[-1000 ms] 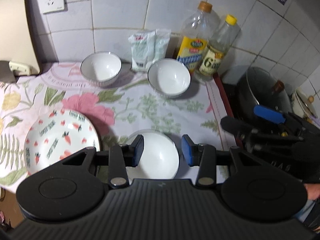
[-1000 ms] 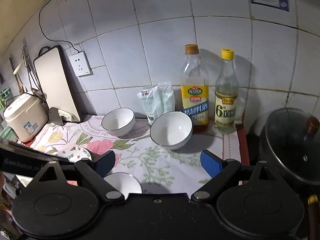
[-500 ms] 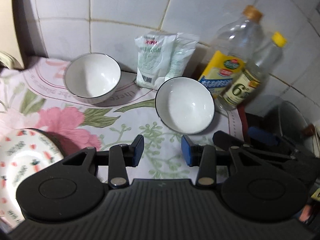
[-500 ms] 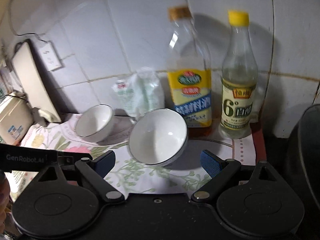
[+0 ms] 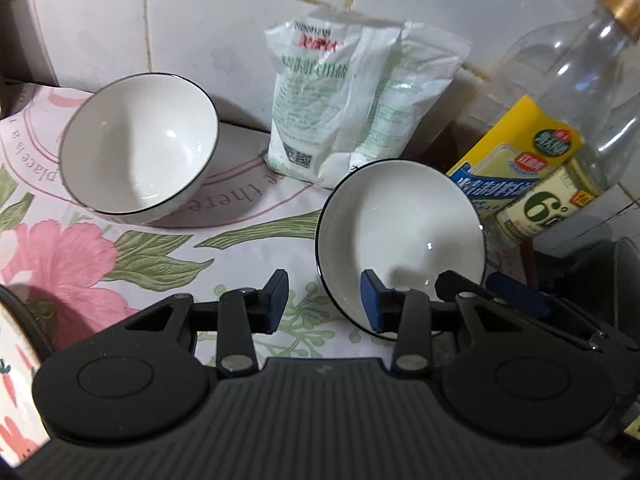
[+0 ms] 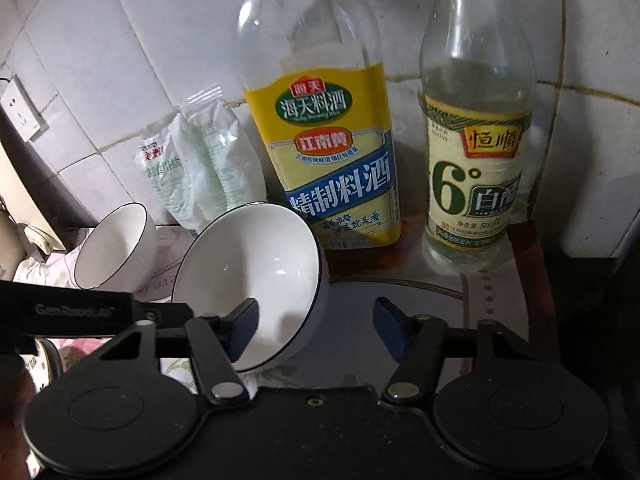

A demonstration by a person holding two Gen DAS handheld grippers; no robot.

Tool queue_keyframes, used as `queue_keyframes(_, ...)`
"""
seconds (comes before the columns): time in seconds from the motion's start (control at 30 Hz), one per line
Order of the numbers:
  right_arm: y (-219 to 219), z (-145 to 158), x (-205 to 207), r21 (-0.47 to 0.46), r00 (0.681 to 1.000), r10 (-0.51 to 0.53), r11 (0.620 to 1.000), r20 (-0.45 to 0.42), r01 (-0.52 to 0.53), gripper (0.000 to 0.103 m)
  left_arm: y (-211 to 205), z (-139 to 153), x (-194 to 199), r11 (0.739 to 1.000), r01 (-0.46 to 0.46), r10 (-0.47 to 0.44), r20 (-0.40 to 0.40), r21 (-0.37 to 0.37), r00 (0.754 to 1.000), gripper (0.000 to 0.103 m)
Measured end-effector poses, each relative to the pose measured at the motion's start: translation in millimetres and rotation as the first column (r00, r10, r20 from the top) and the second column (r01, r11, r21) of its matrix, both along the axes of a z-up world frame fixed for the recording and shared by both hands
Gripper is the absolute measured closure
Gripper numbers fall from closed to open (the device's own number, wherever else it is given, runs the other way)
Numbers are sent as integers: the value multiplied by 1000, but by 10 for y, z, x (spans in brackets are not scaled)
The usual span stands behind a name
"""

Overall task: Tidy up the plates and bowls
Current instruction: 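Reach the left gripper to the white bowl by the salt bag and grasp its rim, then carry the held bowl with the left gripper and lower it into the first bowl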

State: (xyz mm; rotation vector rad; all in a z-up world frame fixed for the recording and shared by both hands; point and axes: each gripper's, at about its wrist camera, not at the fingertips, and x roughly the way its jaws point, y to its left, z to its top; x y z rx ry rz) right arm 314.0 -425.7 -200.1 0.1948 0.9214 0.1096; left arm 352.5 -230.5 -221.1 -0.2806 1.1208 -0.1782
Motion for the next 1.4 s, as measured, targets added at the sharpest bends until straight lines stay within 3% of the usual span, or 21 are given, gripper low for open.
queue_keyframes(0.13, -3, -67, 66, 27, 1000, -12, 1000, -28, 13, 54, -52, -128, 69, 1000, -3, 3, -29, 1, 1000, 68)
queue_keyframes(0.27, 3, -130, 104, 56, 998, -33, 998, -56, 36, 81, -80, -239, 90, 999, -5, 3, -55, -36, 998, 91)
queue_keyframes(0.53, 12, -49, 27, 84, 991, -94, 991, -98, 102, 84, -167, -122, -38, 1000, 14, -13, -52, 23, 999, 91)
queue_keyframes(0.77, 114, 191, -277, 88, 985, -114, 988, -128, 126, 84, -159, 214, -341, 993, 46, -41, -51, 108, 998, 92)
queue_keyframes(1.0, 232, 513, -675, 101, 982, -134, 984, -136, 148, 84, 1, 537, -707, 993, 67, -63, -48, 92, 997, 92)
queue_keyframes(1.4, 579, 1056, -1380, 103, 982, -126, 985, -143, 141, 84, 200, 1102, -1448, 984, 120, -120, -6, 133, 993, 92)
